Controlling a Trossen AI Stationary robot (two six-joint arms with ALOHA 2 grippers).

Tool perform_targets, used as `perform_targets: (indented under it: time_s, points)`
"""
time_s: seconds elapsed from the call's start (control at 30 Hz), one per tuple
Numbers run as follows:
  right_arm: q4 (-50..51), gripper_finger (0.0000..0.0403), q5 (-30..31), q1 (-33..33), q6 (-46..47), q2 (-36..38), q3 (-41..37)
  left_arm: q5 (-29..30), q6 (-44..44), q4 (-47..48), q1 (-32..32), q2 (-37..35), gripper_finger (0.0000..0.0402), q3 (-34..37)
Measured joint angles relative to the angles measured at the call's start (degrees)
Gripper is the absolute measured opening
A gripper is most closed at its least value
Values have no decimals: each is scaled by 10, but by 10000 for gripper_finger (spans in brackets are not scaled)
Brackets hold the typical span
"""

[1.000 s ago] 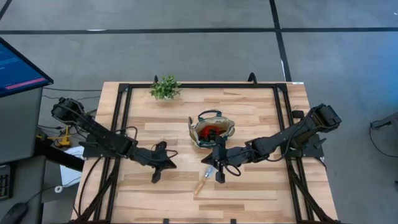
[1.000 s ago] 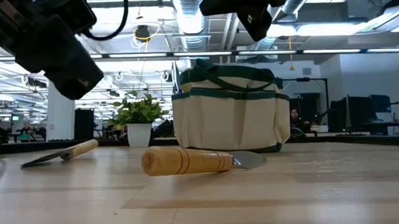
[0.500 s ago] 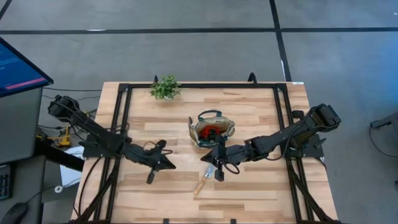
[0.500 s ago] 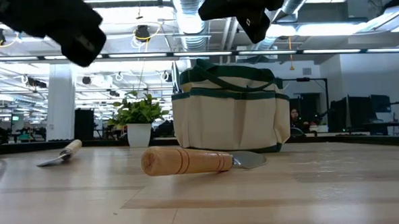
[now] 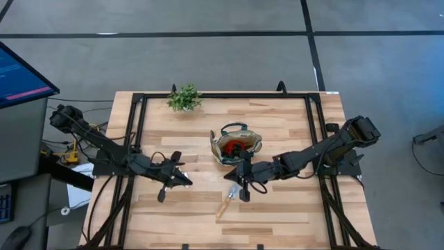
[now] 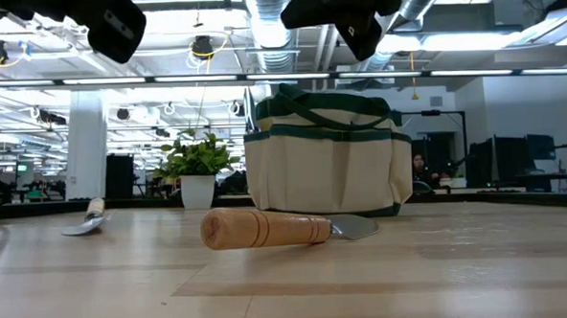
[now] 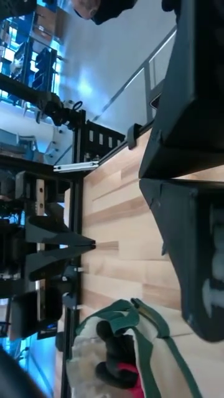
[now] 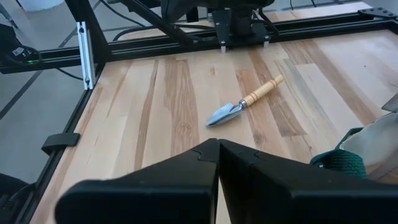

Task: Pick & Place Garden tools in Gardening bag
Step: Put the trowel into the gardening bag

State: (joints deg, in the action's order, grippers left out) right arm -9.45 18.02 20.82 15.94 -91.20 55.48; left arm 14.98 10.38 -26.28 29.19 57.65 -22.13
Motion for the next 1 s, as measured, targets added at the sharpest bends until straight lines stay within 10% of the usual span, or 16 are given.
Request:
perform_targets:
  time_s: [1.0]
  points:
    - [-33, 0, -1, 0, 40, 0, 0, 0, 5, 117, 0, 0, 2, 0]
